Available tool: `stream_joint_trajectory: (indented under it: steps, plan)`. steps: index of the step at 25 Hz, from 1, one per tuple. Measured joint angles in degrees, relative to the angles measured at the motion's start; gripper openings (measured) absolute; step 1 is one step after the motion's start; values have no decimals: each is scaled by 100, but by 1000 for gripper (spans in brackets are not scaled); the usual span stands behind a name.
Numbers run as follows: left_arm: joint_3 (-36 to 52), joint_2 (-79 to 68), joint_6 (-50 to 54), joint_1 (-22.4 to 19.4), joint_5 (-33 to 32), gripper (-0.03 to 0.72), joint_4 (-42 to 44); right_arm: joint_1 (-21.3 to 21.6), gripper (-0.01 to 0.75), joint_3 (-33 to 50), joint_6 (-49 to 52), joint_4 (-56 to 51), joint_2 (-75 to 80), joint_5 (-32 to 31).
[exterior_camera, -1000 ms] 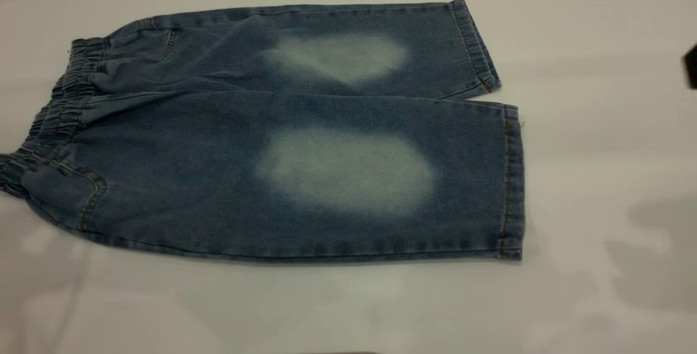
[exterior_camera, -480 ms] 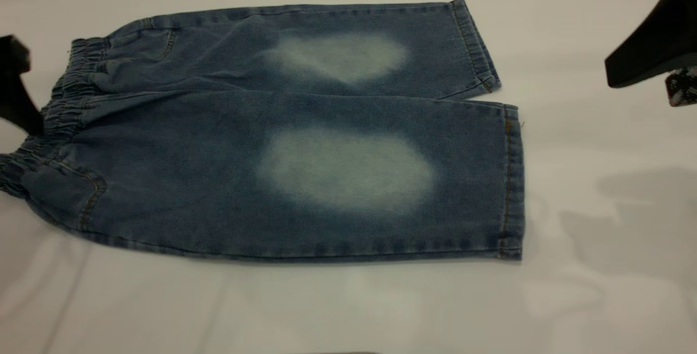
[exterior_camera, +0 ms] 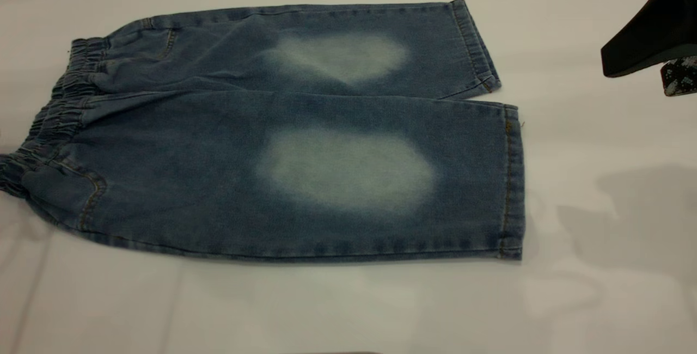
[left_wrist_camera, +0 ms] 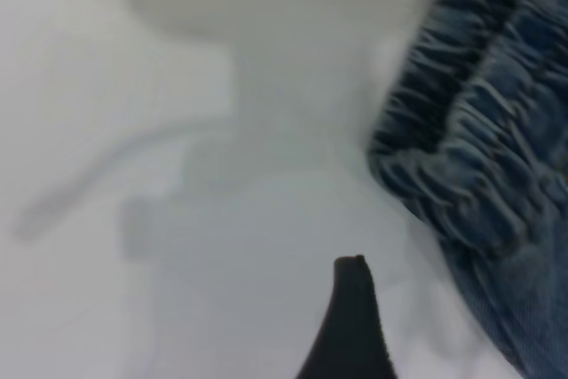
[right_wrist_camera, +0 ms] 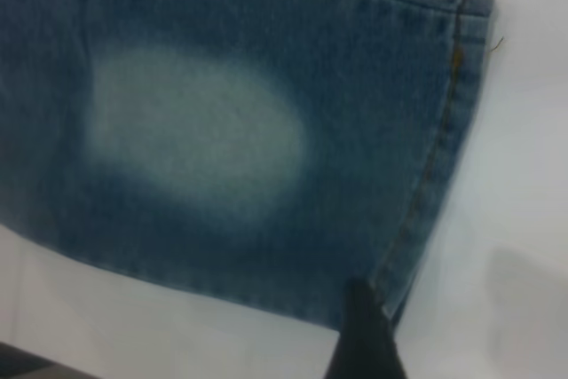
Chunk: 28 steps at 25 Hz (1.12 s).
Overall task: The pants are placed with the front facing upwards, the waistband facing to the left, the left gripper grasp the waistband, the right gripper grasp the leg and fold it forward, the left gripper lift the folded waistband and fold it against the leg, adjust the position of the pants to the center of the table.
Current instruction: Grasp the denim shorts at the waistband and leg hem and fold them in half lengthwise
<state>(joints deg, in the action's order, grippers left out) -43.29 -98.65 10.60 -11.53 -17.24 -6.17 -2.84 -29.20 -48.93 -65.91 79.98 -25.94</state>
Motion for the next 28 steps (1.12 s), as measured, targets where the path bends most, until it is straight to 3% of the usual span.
stream_joint_trajectory:
  steps: [18, 28]
  plan:
    - [-11, -1233, 6, -5, 900, 534, -282, 0, 435, 0, -13, -75, 0, 43]
    - [-37, -1027, -1, 79, 418, 534, -295, 0, 435, 0, -13, -168, 0, 46]
